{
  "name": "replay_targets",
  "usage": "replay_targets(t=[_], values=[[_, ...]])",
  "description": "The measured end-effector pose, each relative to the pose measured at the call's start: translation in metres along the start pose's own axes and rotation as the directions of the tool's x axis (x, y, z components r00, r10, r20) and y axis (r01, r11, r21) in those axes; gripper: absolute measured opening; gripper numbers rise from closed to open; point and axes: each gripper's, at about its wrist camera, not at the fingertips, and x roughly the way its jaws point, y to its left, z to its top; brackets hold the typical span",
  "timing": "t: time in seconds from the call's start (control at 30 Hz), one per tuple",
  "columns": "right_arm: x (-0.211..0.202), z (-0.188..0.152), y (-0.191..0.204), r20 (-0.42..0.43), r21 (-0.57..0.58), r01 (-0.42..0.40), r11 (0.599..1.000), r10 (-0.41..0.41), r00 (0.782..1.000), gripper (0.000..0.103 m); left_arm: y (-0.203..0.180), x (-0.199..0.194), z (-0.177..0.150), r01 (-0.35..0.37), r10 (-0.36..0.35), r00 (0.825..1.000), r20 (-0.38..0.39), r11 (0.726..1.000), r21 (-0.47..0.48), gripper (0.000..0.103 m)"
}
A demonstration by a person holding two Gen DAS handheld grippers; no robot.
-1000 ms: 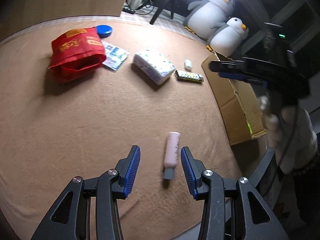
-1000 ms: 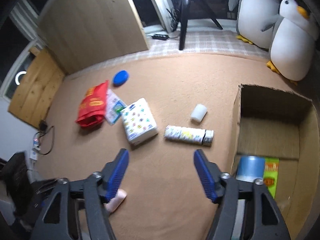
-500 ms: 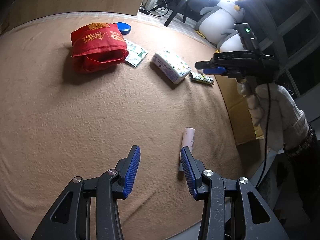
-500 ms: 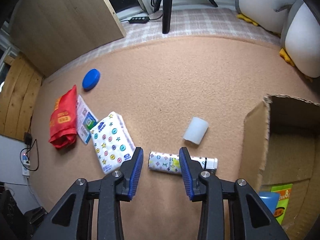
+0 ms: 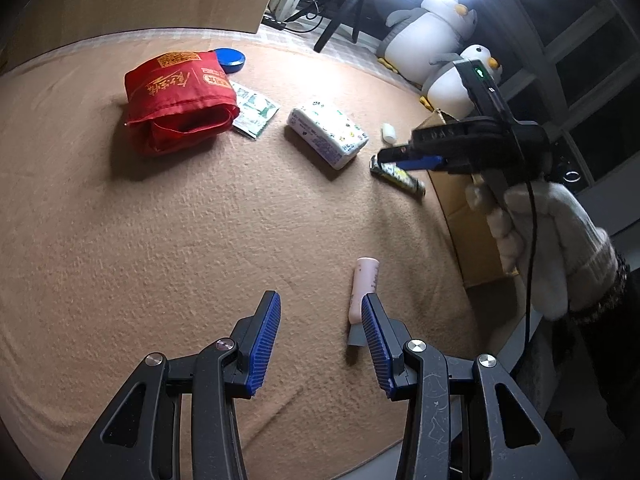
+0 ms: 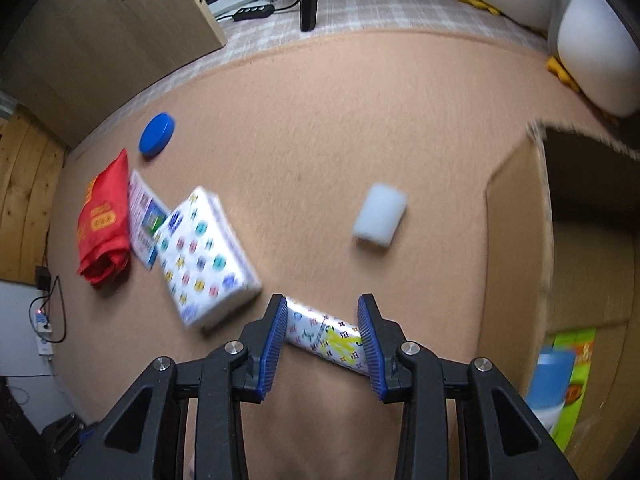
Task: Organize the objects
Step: 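Close the left tool on the pink bottle while the right tool grasps the patterned box, then carry the pink bottle and patterned box toward the cardboard box with both tools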
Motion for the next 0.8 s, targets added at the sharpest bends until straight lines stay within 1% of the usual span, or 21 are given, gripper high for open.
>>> replay_targets(t=[0.1, 0.23, 0.33, 0.4, 0.47, 0.53, 0.63, 0.8], values=[[0.0, -0.017, -0.003, -0.019, 0.03, -0.031, 0.999, 0.032, 0.999, 0.034, -0.001, 0.002, 0.0, 0.004, -0.004, 1.0, -0.006, 1.0, 0.009, 0.045], [-0.003, -0.04, -0.002, -0.006, 0.028, -0.048, 0.998, 0.048, 0.999, 0.034, -0.004, 0.006, 0.0, 0.007, -0.006, 1.0, -0.016, 1.0, 0.021, 0.045], [-0.005, -0.053, 0.009, 0.02, -0.043, 0.015, 0.999, -0.014, 1.0, 0.032, -0.009, 0.012, 0.0, 0.009, -0.008, 0.999, -0.031, 0.999, 0.039, 0.045], [-0.006, -0.061, 0.014, 0.034, -0.073, 0.042, 0.996, -0.04, 0.999, 0.021, -0.015, 0.018, -0.001, 0.01, -0.007, 0.999, -0.048, 0.998, 0.064, 0.045], [-0.006, -0.067, 0.015, 0.049, -0.093, 0.06, 0.994, -0.056, 0.997, 0.021, -0.023, 0.025, -0.001, 0.009, -0.003, 0.998, -0.065, 0.996, 0.092, 0.045], [-0.008, -0.073, 0.014, 0.055, -0.093, 0.058, 0.994, -0.053, 0.997, 0.021, -0.03, 0.032, -0.001, 0.004, 0.006, 0.997, -0.08, 0.992, 0.123, 0.046], [-0.01, -0.081, 0.011, 0.051, -0.088, 0.04, 0.995, -0.036, 0.998, 0.021, -0.044, 0.045, -0.001, -0.02, 0.039, 0.994, -0.099, 0.982, 0.188, 0.046], [-0.014, -0.102, 0.007, 0.053, -0.081, 0.014, 0.997, -0.01, 0.999, 0.021, -0.065, 0.064, -0.004, -0.09, 0.126, 0.986, -0.107, 0.952, 0.292, 0.046]])
